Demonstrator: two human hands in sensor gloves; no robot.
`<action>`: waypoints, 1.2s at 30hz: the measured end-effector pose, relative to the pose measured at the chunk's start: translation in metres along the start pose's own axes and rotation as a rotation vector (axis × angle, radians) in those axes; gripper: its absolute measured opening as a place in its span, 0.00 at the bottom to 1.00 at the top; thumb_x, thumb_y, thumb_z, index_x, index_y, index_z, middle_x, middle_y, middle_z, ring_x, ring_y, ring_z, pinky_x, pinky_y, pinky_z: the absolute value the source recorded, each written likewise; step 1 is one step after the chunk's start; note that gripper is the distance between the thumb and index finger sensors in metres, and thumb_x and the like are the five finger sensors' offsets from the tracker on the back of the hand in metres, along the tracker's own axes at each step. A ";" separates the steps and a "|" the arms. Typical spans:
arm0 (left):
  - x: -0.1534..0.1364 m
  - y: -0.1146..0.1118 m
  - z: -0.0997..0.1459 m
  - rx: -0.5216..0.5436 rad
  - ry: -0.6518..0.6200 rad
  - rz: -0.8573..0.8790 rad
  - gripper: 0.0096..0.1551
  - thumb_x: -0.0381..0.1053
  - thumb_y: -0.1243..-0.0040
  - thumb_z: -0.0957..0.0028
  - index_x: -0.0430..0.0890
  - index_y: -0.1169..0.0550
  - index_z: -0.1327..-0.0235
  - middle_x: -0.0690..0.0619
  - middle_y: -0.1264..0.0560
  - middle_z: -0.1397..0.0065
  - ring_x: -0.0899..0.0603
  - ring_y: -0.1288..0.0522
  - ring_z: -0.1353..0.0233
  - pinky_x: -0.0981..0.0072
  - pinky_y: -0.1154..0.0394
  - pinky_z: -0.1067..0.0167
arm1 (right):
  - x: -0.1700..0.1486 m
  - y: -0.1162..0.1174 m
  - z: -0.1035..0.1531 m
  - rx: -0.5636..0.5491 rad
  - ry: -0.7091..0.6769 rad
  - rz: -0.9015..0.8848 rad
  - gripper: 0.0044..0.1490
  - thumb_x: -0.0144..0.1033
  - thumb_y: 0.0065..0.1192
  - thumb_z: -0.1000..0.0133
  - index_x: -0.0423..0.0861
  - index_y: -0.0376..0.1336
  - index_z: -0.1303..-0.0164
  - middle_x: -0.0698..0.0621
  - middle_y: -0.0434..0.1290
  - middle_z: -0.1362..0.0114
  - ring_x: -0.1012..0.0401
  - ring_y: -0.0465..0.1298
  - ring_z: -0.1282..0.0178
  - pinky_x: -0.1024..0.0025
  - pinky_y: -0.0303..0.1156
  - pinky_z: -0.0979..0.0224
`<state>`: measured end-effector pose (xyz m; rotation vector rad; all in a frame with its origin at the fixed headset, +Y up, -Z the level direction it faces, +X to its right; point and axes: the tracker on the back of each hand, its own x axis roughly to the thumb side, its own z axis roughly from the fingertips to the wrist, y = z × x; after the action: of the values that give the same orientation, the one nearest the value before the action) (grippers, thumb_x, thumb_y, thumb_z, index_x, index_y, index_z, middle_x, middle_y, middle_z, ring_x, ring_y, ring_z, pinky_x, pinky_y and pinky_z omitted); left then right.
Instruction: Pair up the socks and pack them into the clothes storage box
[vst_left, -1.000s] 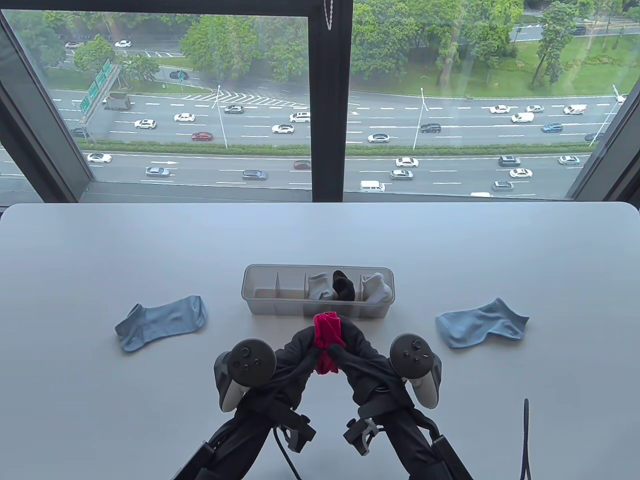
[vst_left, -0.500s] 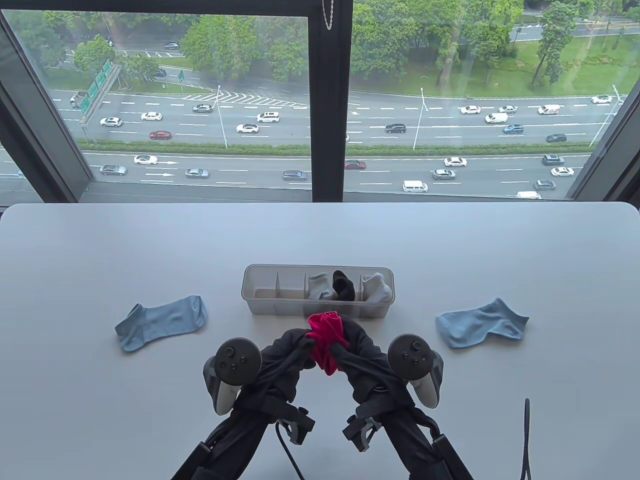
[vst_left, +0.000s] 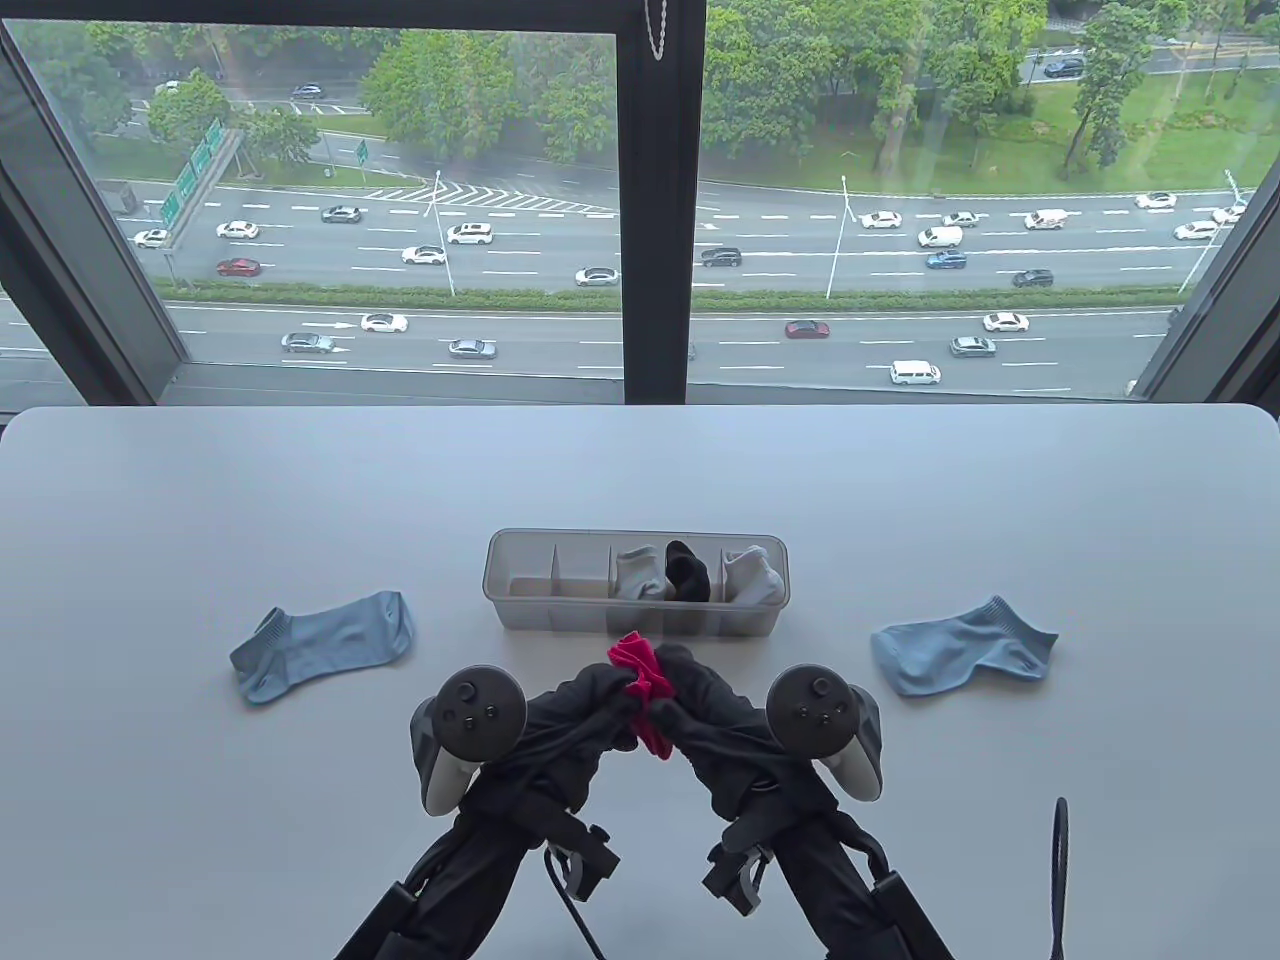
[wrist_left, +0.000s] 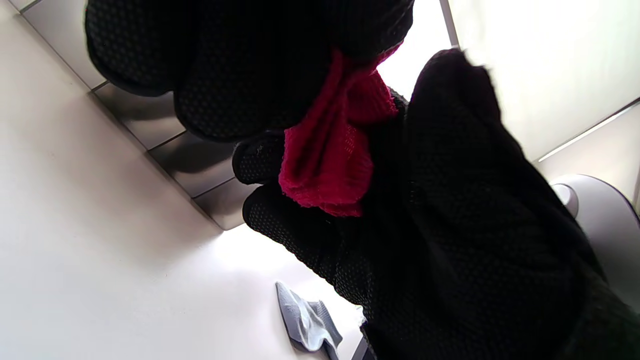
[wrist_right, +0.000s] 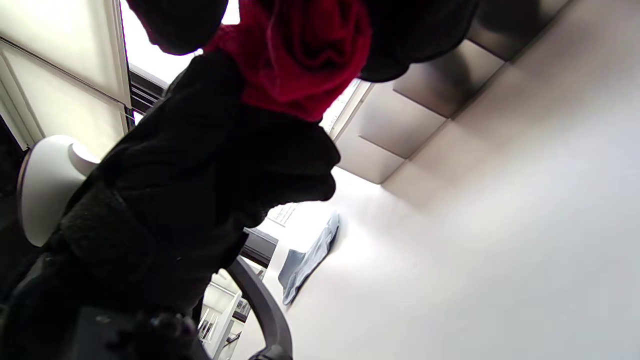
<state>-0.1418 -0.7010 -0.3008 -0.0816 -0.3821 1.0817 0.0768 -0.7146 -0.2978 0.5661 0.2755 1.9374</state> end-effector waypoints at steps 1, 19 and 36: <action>-0.001 -0.001 0.000 -0.013 -0.003 0.013 0.20 0.42 0.45 0.38 0.29 0.24 0.43 0.34 0.17 0.47 0.34 0.14 0.50 0.38 0.19 0.48 | 0.000 0.003 0.000 -0.005 0.009 0.039 0.60 0.55 0.56 0.42 0.31 0.39 0.13 0.23 0.51 0.17 0.36 0.62 0.23 0.38 0.61 0.23; -0.003 0.003 -0.008 0.083 0.058 -0.326 0.23 0.45 0.51 0.39 0.38 0.26 0.35 0.36 0.20 0.41 0.31 0.18 0.45 0.35 0.24 0.44 | -0.009 -0.004 -0.003 -0.090 0.060 0.052 0.31 0.37 0.53 0.34 0.45 0.55 0.19 0.35 0.65 0.24 0.48 0.73 0.33 0.52 0.71 0.29; 0.011 -0.013 -0.014 -0.064 -0.088 -0.310 0.22 0.44 0.54 0.37 0.46 0.27 0.32 0.38 0.32 0.22 0.29 0.27 0.26 0.33 0.27 0.33 | -0.008 0.022 -0.018 0.222 0.183 0.258 0.28 0.39 0.46 0.34 0.61 0.52 0.22 0.30 0.53 0.20 0.44 0.67 0.33 0.56 0.71 0.32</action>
<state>-0.1219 -0.6963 -0.3075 -0.0304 -0.4914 0.7681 0.0529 -0.7300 -0.3057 0.5918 0.5625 2.2294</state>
